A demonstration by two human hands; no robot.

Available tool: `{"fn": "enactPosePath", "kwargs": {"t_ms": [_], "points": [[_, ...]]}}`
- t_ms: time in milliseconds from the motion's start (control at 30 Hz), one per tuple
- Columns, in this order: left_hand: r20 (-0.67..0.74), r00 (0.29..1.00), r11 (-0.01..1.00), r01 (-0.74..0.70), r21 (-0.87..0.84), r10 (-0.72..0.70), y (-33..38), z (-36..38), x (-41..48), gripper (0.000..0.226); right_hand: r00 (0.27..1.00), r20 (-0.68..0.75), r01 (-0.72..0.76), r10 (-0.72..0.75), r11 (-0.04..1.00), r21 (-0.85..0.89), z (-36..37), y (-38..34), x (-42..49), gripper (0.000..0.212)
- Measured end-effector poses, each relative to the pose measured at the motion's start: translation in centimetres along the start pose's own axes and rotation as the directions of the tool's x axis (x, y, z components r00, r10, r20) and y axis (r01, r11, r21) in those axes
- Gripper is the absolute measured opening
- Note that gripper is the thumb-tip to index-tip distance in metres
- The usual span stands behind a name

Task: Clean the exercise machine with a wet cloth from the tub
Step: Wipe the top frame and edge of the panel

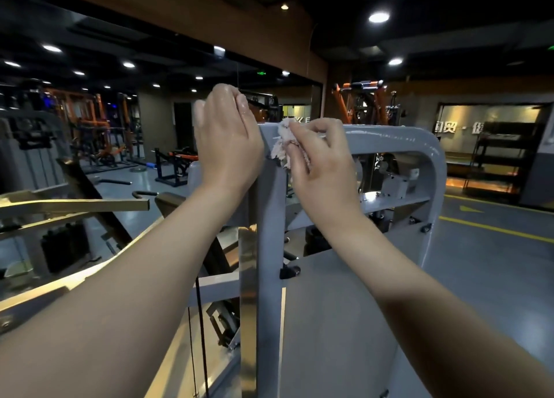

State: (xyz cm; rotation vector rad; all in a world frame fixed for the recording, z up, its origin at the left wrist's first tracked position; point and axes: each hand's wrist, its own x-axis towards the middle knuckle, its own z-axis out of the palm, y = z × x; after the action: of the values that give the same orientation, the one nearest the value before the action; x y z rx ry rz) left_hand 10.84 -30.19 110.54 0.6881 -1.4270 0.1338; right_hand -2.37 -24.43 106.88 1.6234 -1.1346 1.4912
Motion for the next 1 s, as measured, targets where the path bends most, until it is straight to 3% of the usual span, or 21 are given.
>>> {"fn": "enactPosePath", "kwargs": {"t_ms": [133,300,467,600,733,900,1000], "points": [[-0.036,0.999,1.0,-0.023,-0.011,0.022,-0.5,0.3,-0.3,0.025,1.0,-0.004,0.007,-0.006,0.999,0.036,1.7,-0.4,-1.0,0.03],[-0.064,0.998,0.999,-0.021,-0.04,0.019,-0.8,0.4,-0.5,0.023,0.982,0.085,0.17,-0.169,0.986,0.001,1.3,1.1,-2.1,0.028],[-0.067,0.997,0.999,-0.032,-0.03,0.03,-1.0,0.5,-0.3,0.022,0.998,-0.017,0.054,-0.054,0.999,-0.007,1.7,0.3,-0.6,0.025],[-0.065,0.997,0.999,-0.033,-0.04,0.03,-1.3,0.5,-0.3,0.022,0.978,0.076,0.198,-0.196,0.98,-0.018,1.1,1.4,-1.4,0.03],[-0.069,0.997,0.999,-0.025,-0.028,0.023,-1.3,0.5,-0.3,0.022,0.994,0.024,0.107,-0.107,0.994,-0.024,1.3,0.8,-0.4,0.024],[-0.05,0.999,0.999,-0.02,-0.035,0.018,-1.5,0.4,-0.3,0.02,0.982,0.112,0.156,-0.152,0.987,-0.027,1.5,0.9,-0.2,0.025],[-0.061,0.998,0.999,-0.024,-0.024,0.022,-1.4,0.4,-0.3,0.021,0.999,0.02,0.045,-0.045,0.999,0.009,1.3,1.2,-0.1,0.019]]}}
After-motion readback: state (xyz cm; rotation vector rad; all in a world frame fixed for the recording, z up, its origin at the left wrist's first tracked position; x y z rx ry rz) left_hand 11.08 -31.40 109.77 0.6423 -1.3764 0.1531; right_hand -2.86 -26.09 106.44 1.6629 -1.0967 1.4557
